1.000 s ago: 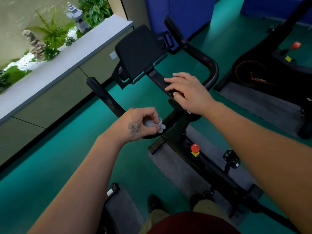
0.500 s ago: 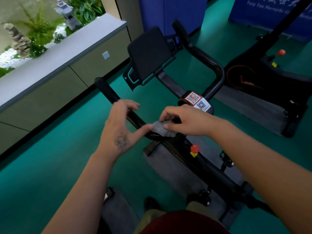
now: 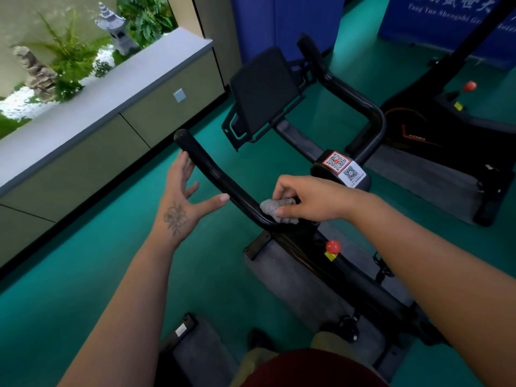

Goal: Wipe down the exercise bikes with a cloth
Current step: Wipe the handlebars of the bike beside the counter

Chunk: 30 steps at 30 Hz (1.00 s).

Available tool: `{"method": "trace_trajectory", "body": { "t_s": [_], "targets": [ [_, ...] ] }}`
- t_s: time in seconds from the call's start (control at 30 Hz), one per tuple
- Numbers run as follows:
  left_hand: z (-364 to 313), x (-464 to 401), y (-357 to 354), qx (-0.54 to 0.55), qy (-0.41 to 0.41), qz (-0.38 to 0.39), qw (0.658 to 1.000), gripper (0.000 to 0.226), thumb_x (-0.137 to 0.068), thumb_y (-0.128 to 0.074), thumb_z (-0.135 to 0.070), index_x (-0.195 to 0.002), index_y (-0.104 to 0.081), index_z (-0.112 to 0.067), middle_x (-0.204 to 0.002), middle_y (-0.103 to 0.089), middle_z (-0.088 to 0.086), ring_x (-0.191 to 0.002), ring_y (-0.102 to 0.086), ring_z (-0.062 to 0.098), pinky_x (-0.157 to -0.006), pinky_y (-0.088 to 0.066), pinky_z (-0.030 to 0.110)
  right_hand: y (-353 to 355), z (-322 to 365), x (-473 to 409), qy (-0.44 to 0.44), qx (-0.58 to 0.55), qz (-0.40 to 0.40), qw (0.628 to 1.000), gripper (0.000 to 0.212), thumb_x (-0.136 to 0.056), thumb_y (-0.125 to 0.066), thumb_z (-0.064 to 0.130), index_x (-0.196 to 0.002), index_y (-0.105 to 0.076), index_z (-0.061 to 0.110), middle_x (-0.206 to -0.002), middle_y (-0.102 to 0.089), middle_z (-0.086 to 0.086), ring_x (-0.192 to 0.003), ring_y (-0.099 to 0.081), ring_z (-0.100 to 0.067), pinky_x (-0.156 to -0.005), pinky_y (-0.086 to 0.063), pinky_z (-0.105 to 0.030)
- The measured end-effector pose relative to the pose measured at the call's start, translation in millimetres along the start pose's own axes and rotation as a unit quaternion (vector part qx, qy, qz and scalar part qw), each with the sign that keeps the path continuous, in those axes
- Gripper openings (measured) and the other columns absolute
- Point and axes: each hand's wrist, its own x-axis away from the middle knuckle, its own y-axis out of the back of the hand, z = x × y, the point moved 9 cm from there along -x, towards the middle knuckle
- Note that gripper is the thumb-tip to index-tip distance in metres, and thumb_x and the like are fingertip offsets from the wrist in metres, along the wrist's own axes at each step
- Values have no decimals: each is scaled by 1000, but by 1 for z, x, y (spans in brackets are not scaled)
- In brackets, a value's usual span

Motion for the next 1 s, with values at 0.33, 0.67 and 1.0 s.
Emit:
{"method": "trace_trajectory", "body": {
  "t_s": [0.33, 0.67, 1.0],
  "targets": [
    [-3, 1, 0, -33, -32, 32, 998, 132, -66, -94, -52, -171, -17, -31, -171, -19, -26, -157, -27, -4, -125, -39, 43, -4, 10, -24, 3, -142, -106, 984, 25, -89, -84, 35, -108, -67, 31, -104, -75, 11, -98, -69, -1, -96, -54, -33],
    [-2, 3, 2, -20, -41, 43, 998, 141, -59, -94, -69, -171, -16, -33, -174, -13, -24, -157, -26, -5, -126, -38, 42, -2, 9, -35, -27, -137, -170, 975, 21, -89, -82, 42, -108, -74, 35, -102, -74, 11, -94, -72, -11, -89, -59, -39],
    [3, 1, 3, -22, -48, 55, 997, 133, -67, -95, -49, -171, -14, -28, -173, -16, -24, -157, -28, -4, -125, -40, 44, 2, 18, -45, -40, -198, -186, 961, 22, -92, -82, 31, -113, -76, 28, -107, -77, 6, -85, -71, -3, -77, -60, -33]
  ]
}}
